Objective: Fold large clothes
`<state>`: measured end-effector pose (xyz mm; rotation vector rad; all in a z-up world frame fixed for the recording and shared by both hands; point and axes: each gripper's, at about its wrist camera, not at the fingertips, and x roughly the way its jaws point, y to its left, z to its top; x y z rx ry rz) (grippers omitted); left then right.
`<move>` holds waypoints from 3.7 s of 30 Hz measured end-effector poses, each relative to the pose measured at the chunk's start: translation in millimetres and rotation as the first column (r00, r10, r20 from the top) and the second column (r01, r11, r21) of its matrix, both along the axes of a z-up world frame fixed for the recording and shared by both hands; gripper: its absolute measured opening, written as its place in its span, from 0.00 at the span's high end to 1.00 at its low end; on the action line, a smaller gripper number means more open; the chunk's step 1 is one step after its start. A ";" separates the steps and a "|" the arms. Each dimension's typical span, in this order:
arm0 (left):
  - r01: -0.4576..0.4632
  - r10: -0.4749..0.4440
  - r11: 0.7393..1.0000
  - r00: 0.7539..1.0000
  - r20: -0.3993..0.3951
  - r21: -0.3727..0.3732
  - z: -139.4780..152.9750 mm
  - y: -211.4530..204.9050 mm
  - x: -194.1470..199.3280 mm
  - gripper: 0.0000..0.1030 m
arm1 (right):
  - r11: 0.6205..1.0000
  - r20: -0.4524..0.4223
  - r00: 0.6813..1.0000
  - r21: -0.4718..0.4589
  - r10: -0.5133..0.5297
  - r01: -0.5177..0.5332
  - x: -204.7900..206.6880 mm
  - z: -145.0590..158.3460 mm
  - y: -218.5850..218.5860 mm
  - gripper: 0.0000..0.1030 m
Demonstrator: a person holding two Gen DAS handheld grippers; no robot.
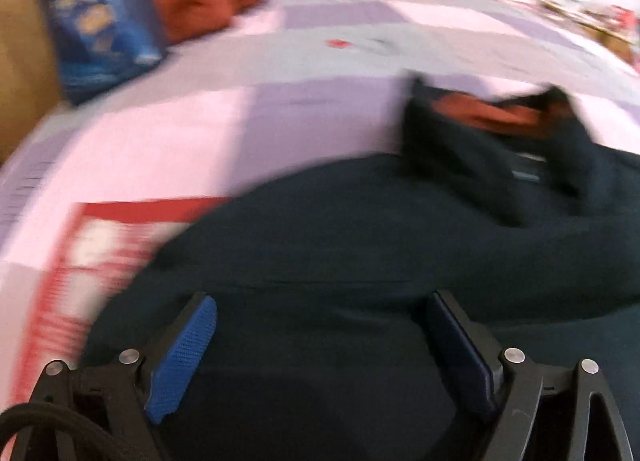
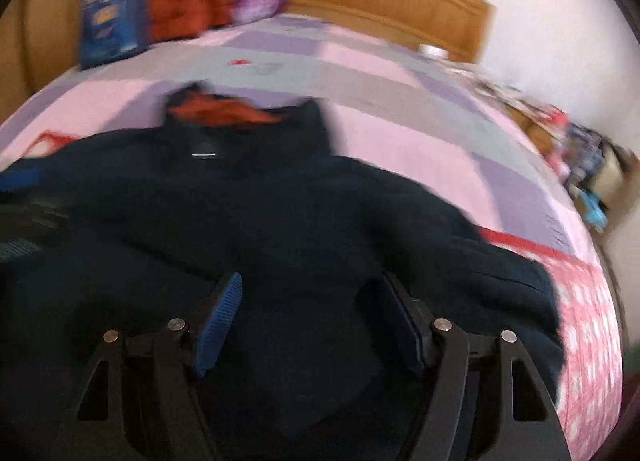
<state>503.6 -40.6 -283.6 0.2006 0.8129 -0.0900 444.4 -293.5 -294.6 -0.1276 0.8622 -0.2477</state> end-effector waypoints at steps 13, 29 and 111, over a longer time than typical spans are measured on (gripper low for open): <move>-0.132 0.131 0.990 0.991 -0.029 -0.042 9.1 58.7 -4.0 0.12 | 0.999 -0.034 0.999 0.038 -0.027 0.028 -9.4 -3.4 -39.2 0.23; -0.027 0.029 0.999 0.998 -0.047 0.045 1.4 7.4 3.0 0.04 | 0.996 -0.037 0.996 0.032 -0.077 0.078 11.1 5.3 -28.7 0.26; -0.055 0.102 0.986 0.945 -0.312 0.157 -20.9 86.8 -372.7 0.04 | 0.994 -0.227 0.973 0.107 0.042 -0.018 -385.7 0.3 38.3 0.18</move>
